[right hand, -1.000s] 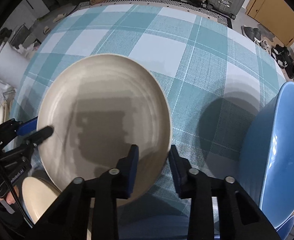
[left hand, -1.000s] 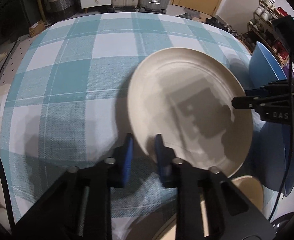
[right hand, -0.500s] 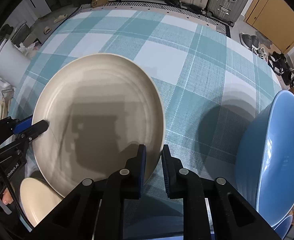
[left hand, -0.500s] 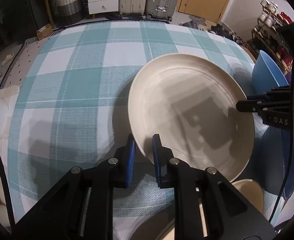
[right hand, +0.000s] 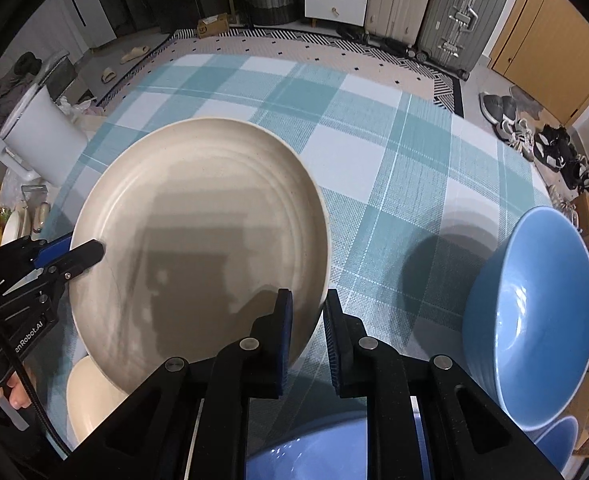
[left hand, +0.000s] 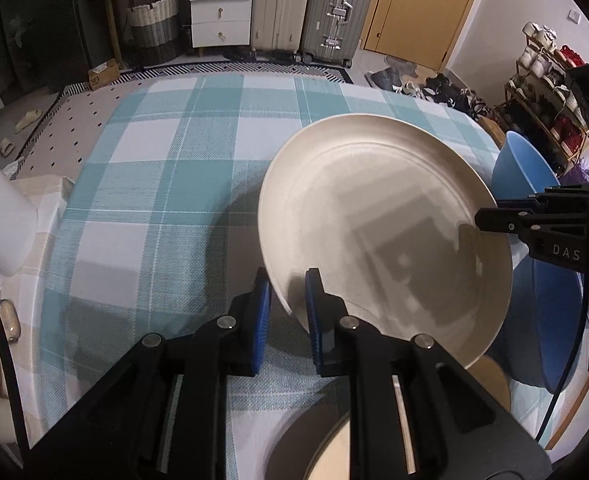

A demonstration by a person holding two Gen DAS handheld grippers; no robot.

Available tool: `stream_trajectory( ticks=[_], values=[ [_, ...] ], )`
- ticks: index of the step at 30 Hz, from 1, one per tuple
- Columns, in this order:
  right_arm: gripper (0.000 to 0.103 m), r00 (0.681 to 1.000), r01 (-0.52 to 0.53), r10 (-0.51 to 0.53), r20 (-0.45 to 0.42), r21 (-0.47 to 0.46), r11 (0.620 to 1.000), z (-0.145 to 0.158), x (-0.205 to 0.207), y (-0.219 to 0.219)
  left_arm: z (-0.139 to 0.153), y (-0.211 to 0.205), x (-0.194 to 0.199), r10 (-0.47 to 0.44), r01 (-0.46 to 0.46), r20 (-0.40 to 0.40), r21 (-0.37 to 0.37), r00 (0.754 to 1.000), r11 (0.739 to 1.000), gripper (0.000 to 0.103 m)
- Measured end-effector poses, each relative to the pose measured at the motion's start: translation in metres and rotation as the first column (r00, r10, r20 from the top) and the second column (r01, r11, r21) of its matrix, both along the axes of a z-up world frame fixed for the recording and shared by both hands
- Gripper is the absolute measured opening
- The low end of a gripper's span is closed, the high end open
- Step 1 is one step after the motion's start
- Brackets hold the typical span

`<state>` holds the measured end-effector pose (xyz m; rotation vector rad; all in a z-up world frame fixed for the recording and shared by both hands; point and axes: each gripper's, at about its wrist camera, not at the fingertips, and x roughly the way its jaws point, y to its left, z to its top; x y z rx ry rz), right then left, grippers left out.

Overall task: Organize plates and bowls
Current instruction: 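Carry the cream plate with the left gripper over the other cream plate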

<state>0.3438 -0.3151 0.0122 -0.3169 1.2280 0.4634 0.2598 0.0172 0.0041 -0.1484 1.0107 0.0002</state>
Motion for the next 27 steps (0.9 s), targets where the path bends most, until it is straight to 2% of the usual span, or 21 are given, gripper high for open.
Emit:
stream_trajectory(
  ticks=[27],
  values=[
    [0.016, 0.993, -0.019, 0.011, 0.116, 0.064, 0.998, 0.068, -0.096, -0.006, 0.073, -0.001, -0.106, 0.029, -0.029, 0.141, -0.003, 0.990, 1.000, 0.014]
  ],
)
